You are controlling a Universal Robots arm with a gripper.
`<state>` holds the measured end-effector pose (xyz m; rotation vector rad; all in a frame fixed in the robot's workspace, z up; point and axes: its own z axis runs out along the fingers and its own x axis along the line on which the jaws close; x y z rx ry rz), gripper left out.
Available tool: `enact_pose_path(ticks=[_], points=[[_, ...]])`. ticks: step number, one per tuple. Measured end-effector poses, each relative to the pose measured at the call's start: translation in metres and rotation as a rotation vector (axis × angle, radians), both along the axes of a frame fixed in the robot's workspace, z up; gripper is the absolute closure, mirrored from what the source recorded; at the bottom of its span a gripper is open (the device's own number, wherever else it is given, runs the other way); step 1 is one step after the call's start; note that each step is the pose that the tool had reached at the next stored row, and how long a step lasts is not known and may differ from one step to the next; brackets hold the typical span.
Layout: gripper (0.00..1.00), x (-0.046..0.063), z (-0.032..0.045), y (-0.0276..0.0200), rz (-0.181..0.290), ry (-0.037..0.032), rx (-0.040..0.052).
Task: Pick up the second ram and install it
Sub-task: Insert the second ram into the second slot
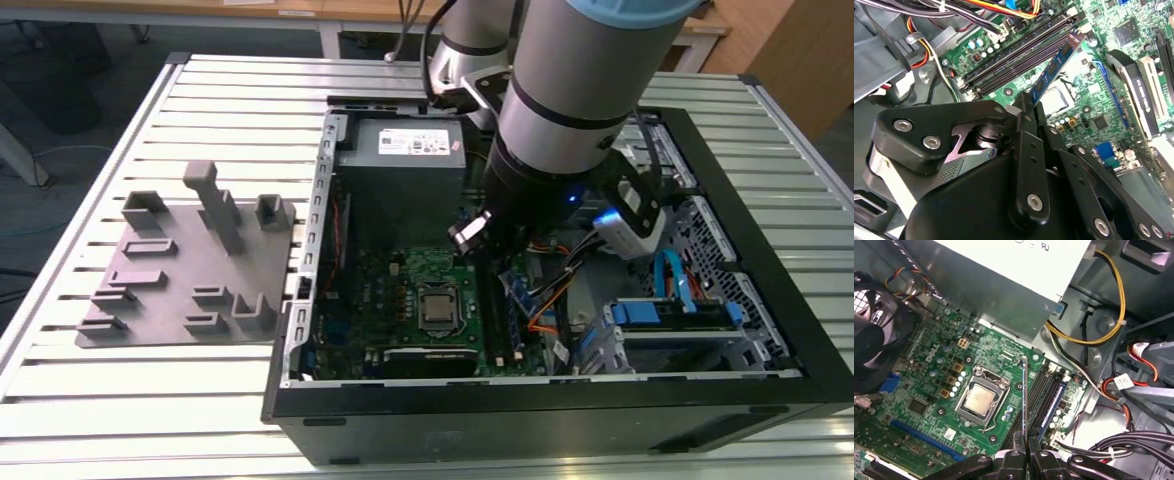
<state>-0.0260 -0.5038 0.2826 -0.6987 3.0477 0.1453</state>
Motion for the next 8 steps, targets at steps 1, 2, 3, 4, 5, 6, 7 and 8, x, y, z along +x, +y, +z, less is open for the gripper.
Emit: enact_pose_path(ticks=[1, 2, 3, 4, 5, 6, 7, 8], points=[[0.89, 0.0, 0.0, 0.0, -0.007, 0.0, 0.0001], [0.89, 0.0, 0.0, 0.0, -0.013, 0.0, 0.0], [0.89, 0.0, 0.0, 0.0, -0.019, 0.0, 0.0001], [0.89, 0.0, 0.0, 0.0, -0.026, 0.0, 0.0], [0.89, 0.0, 0.0, 0.0, -0.032, 0.0, 0.0], [0.89, 0.0, 0.0, 0.0, -0.038, 0.0, 0.0], [0.89, 0.0, 0.0, 0.0, -0.045, 0.0, 0.0], [0.89, 0.0, 0.0, 0.0, -0.051, 0.0, 0.0001]])
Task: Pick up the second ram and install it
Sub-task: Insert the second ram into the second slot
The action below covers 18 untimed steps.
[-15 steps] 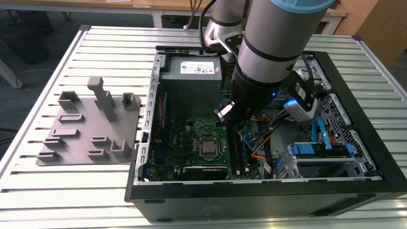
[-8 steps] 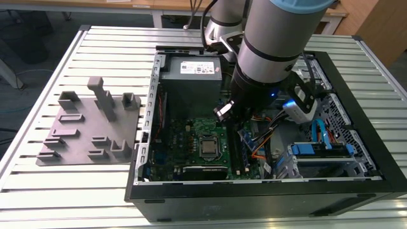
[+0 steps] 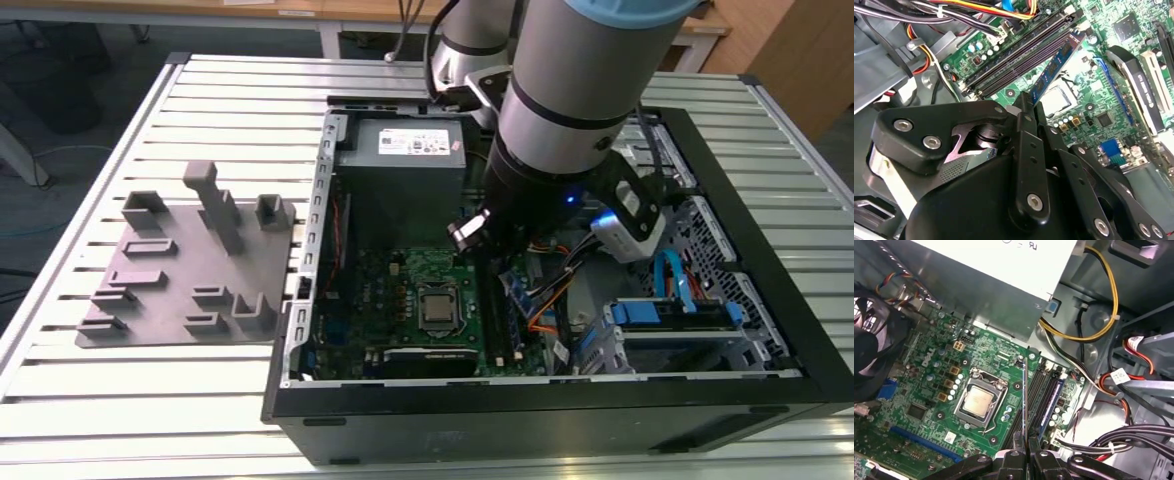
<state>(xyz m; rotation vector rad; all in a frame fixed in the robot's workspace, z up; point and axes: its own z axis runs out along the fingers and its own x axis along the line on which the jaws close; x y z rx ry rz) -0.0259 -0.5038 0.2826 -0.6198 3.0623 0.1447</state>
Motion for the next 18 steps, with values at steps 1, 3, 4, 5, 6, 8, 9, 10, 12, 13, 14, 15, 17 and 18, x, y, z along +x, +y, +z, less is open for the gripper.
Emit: enact_pose_path(ticks=[1, 3, 4, 5, 6, 8, 9, 10, 12, 13, 14, 15, 17, 18], points=[[0.89, 0.0, 0.0, 0.0, -0.007, 0.0, 0.0], [0.89, 0.0, 0.0, 0.0, -0.019, 0.0, 0.0], [0.89, 0.0, 0.0, 0.0, -0.025, 0.0, 0.0], [0.89, 0.0, 0.0, 0.0, -0.032, 0.0, 0.0], [0.89, 0.0, 0.0, 0.0, -0.038, 0.0, -0.0001], [0.89, 0.0, 0.0, 0.0, -0.051, 0.0, 0.0], [0.89, 0.0, 0.0, 0.0, -0.057, 0.0, -0.0001], [0.89, 0.0, 0.0, 0.0, -0.064, 0.0, -0.0001], [0.89, 0.0, 0.0, 0.0, -0.077, 0.0, 0.0], [0.89, 0.0, 0.0, 0.0, -0.084, 0.0, 0.0], [0.89, 0.0, 0.0, 0.0, -0.091, 0.0, 0.0], [0.89, 0.0, 0.0, 0.0, -0.098, 0.0, 0.0], [0.89, 0.0, 0.0, 0.0, -0.11, 0.0, 0.0], [0.89, 0.0, 0.0, 0.0, -0.116, 0.0001, 0.0]])
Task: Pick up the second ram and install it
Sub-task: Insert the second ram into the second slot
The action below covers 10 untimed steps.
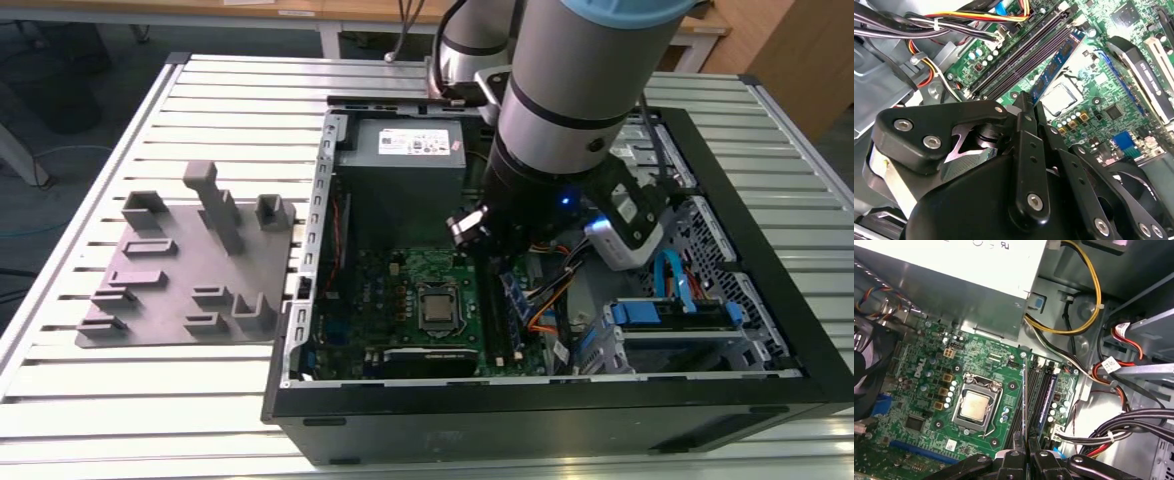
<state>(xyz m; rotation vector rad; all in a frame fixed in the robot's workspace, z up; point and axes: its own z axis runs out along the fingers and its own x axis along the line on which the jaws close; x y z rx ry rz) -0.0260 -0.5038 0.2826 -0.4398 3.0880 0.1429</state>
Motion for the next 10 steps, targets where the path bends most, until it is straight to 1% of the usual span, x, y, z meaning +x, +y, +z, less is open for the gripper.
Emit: enact_pose_path(ticks=[10], points=[[0.89, 0.0, 0.0, 0.0, -0.062, 0.0, 0.0]])
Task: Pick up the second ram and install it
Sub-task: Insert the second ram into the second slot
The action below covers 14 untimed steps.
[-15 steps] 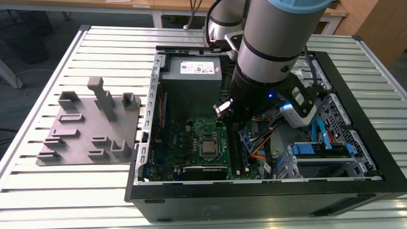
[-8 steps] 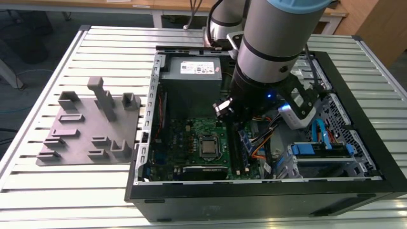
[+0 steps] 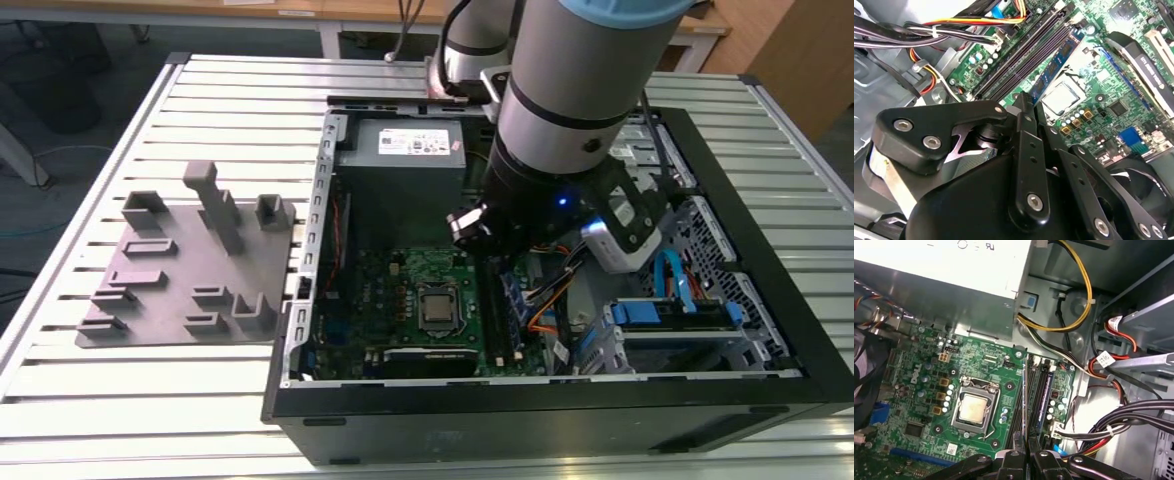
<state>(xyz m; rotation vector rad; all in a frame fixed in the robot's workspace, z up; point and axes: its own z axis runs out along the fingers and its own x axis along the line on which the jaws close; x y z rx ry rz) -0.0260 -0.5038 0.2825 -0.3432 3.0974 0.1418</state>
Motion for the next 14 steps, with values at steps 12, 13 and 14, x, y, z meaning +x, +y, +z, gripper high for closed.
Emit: enact_pose_path(ticks=[12, 13, 14], points=[[0.89, 0.0, 0.0, 0.0, -0.072, 0.0, 0.0], [0.89, 0.0, 0.0, 0.0, -0.077, 0.0, -0.0001], [0.89, 0.0, 0.0, 0.0, -0.082, 0.0, -0.0001]])
